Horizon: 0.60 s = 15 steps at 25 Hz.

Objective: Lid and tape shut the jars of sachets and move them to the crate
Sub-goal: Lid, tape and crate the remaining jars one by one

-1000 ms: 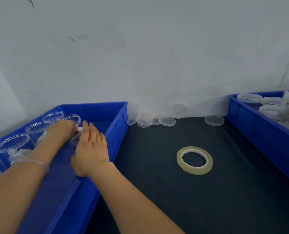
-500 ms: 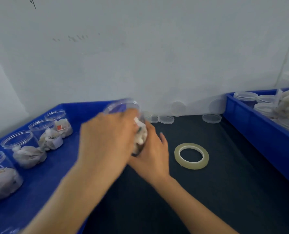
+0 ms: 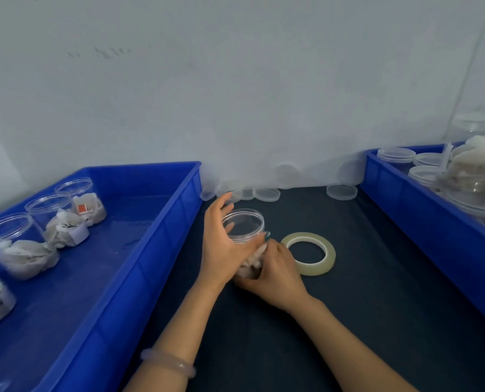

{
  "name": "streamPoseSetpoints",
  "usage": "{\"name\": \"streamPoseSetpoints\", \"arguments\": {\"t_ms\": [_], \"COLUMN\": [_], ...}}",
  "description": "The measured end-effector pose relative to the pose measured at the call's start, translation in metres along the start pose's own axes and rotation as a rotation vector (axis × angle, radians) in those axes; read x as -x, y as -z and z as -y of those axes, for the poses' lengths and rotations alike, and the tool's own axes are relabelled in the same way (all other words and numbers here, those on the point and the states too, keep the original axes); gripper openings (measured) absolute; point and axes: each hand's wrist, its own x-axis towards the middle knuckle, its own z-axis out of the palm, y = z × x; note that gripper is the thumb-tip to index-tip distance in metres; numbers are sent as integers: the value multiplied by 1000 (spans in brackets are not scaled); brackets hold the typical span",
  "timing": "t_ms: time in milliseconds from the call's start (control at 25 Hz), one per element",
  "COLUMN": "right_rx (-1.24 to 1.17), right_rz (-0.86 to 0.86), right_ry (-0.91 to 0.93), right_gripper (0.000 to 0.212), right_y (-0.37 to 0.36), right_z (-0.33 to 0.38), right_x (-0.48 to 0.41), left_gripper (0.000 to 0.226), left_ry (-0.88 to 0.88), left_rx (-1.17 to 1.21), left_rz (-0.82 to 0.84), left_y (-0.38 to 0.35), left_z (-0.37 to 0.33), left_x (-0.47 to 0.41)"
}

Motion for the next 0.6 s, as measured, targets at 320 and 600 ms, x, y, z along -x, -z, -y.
{"name": "streamPoseSetpoints", "arguments": {"t_ms": [320,600], "right_rx": [61,482], "right_rz": [119,321], "right_ry": [-84,-128], "right_gripper": [46,58], "right_y": [26,9], "right_z": [-46,-70], "right_x": [-73,-141], "left_gripper": [88,72], "left_ry": [29,-7], "left_rx": [111,132], "left_rz": [-110,-144], "left_y": [-15,-18], "left_z": [25,25], "left_x": [-6,-7]}}
